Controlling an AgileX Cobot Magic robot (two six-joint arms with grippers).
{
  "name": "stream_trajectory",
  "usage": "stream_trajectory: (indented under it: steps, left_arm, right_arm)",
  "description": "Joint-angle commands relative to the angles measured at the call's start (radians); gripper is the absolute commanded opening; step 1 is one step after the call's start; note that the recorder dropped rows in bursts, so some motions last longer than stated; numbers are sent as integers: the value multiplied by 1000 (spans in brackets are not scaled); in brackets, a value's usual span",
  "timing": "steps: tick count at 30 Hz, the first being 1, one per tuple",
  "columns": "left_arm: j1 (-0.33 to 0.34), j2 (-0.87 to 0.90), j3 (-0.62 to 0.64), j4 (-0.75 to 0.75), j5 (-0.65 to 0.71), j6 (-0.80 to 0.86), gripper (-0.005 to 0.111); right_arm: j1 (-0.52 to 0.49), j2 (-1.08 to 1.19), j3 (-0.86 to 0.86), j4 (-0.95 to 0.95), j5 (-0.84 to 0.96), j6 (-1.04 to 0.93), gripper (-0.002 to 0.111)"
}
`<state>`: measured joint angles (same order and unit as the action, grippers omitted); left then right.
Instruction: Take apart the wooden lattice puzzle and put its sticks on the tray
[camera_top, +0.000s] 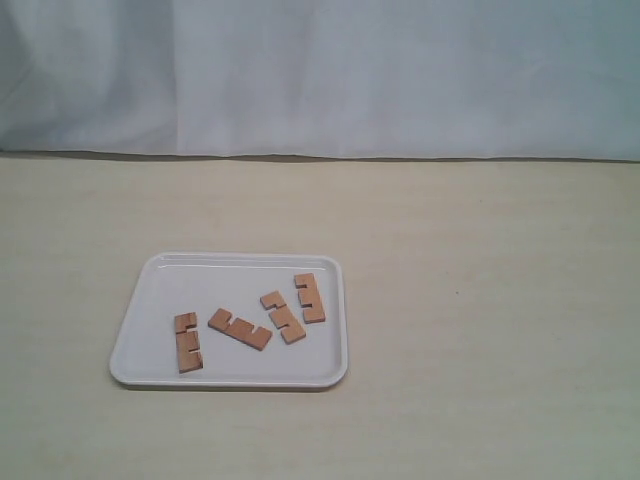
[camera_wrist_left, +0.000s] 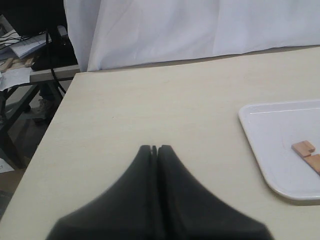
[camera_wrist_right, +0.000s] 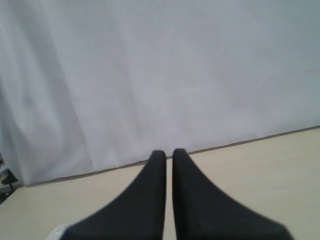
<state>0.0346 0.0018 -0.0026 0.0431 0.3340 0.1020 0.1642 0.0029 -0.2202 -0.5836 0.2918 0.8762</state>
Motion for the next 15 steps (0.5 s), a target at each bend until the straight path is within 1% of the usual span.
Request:
stream_trajectory:
  steps: [1, 3, 5, 6, 7, 8, 12, 15]
  left_arm:
    - [0, -2, 3, -2, -10, -6, 0]
    - [0, -2, 3, -2, -12, -6, 0]
    - [0, -2, 3, -2, -12, -6, 0]
    - [0, -2, 3, -2, -12, -6, 0]
    - [0, -2, 3, -2, -12, -6, 0]
    - [0, -2, 3, -2, -12, -6, 0]
    - [0, -2, 3, -2, -12, -6, 0]
    - [0, -2, 3, -2, -12, -6, 0]
  right_arm:
    - [2, -3, 112, -22, -192, -19, 5]
    - [2, -3, 177, -34, -242, -73, 5]
    - [2, -3, 220, -34, -252, -79, 5]
    - [2, -3, 220, -34, -230, -79, 5]
    - [2, -3, 220, -3, -144, -71, 5]
    - [2, -3, 220, 21, -106, -69, 5]
    - [2, -3, 220, 67, -100, -78, 5]
    - [2, -3, 220, 67, -100, -89, 5]
